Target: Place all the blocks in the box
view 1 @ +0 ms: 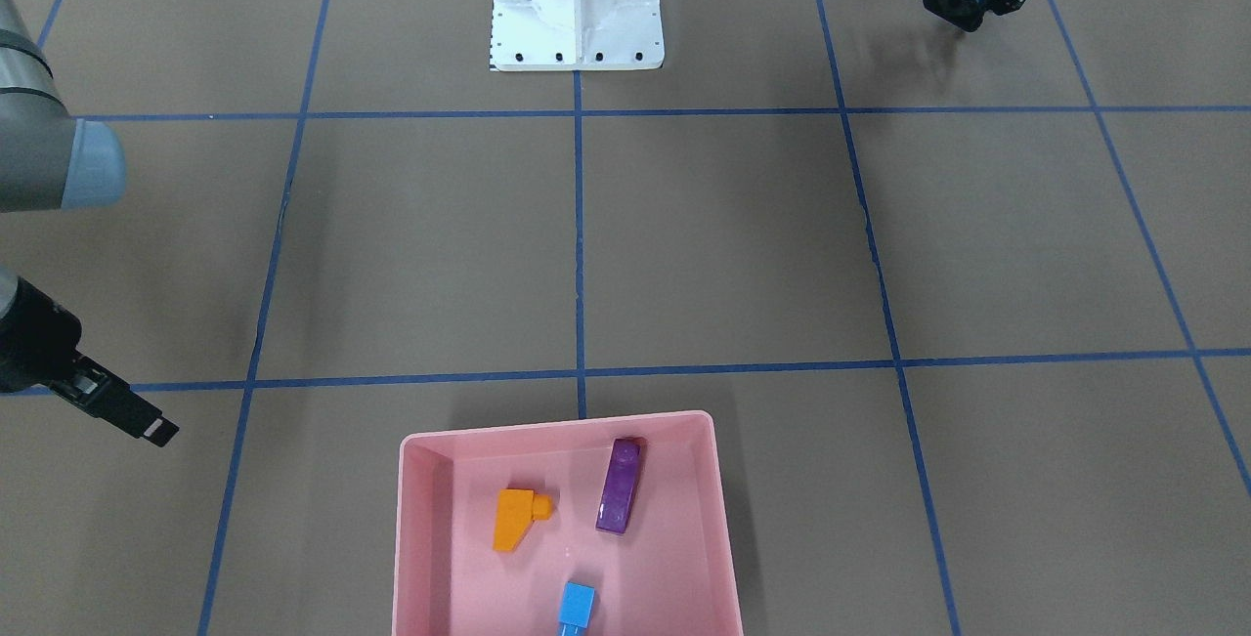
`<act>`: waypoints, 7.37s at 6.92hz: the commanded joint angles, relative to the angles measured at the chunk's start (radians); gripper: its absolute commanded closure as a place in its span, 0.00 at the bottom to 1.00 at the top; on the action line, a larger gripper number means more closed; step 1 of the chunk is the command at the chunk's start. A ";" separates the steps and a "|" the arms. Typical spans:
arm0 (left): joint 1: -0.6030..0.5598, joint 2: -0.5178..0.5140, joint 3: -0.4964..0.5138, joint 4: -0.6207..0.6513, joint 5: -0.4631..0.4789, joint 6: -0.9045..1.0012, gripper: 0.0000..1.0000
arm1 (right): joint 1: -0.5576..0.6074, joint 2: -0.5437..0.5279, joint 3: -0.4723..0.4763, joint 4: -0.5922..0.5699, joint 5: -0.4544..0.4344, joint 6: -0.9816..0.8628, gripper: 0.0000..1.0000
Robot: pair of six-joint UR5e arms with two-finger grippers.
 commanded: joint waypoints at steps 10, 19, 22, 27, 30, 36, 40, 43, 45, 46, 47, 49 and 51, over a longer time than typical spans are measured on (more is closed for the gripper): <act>-0.746 -1.482 0.607 0.482 -0.154 -0.221 1.00 | 0.238 -0.888 0.077 0.011 0.032 -1.398 0.02; -0.770 -1.784 1.313 -0.137 0.174 -0.451 0.17 | 0.308 -0.986 -0.129 0.035 0.029 -1.597 0.14; -0.775 -1.780 1.301 -0.128 0.165 -0.442 0.01 | 0.334 -0.995 -0.111 0.058 0.042 -1.599 1.00; -0.830 -1.236 0.663 0.110 -0.054 -0.158 0.01 | 0.379 -0.566 0.255 -0.382 0.175 -1.215 1.00; -1.006 -0.944 0.528 0.108 -0.225 0.163 0.01 | 0.050 -0.020 0.158 -0.494 0.175 -0.635 1.00; -1.122 -0.796 0.507 0.110 -0.282 0.386 0.01 | -0.224 0.834 -0.742 -0.074 -0.134 0.094 0.44; -1.217 -0.747 0.465 0.232 -0.297 0.566 0.01 | -0.090 0.666 -0.521 -0.127 0.057 0.066 0.00; -1.322 -0.678 0.414 0.427 -0.364 0.775 0.01 | 0.051 -0.048 0.105 -0.199 0.129 -0.338 0.00; -1.451 -0.677 0.428 0.577 -0.381 1.023 0.01 | 0.201 -0.382 0.270 -0.201 0.132 -0.692 0.00; -1.474 -0.680 0.428 0.637 -0.381 1.073 0.01 | 0.282 -0.480 0.285 -0.205 0.132 -0.884 0.00; -1.479 -0.670 0.428 0.642 -0.381 1.066 0.00 | 0.326 -0.518 0.288 -0.272 0.132 -1.080 0.00; -1.479 -0.640 0.427 0.639 -0.380 1.049 0.00 | 0.419 -0.467 0.391 -0.689 0.131 -1.392 0.00; -1.479 -0.621 0.419 0.639 -0.383 1.029 0.00 | 0.441 -0.451 0.424 -0.807 0.117 -1.439 0.00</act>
